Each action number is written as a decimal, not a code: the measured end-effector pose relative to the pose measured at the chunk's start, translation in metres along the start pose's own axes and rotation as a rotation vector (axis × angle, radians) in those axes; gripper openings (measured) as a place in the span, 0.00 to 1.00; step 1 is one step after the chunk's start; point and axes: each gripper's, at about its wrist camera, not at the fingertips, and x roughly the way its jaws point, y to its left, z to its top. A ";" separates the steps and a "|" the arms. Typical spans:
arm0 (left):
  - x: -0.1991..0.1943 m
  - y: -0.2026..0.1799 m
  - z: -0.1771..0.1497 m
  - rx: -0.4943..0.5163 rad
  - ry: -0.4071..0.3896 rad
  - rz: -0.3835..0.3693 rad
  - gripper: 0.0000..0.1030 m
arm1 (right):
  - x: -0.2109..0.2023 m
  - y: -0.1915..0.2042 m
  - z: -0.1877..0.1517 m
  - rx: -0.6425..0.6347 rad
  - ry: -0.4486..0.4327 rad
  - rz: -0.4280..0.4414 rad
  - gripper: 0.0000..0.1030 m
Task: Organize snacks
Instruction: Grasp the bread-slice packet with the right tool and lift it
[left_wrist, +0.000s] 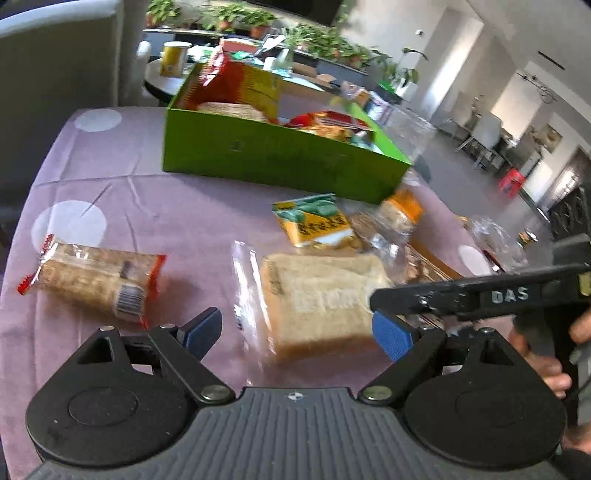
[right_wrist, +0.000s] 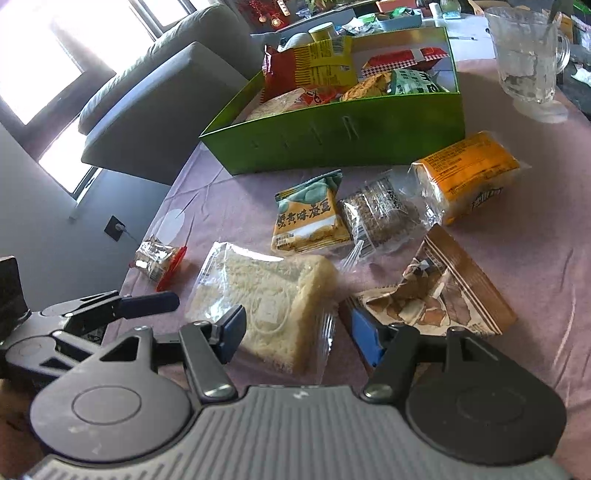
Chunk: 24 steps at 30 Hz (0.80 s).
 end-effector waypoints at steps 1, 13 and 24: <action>0.003 0.001 0.001 -0.005 0.005 0.002 0.85 | 0.001 -0.001 0.001 0.010 0.002 0.003 0.48; 0.003 -0.011 -0.010 0.016 0.032 -0.043 0.73 | 0.006 0.008 0.004 0.005 0.009 0.003 0.35; -0.017 -0.021 0.005 0.030 -0.031 -0.032 0.73 | -0.012 0.025 0.013 -0.042 -0.056 0.021 0.35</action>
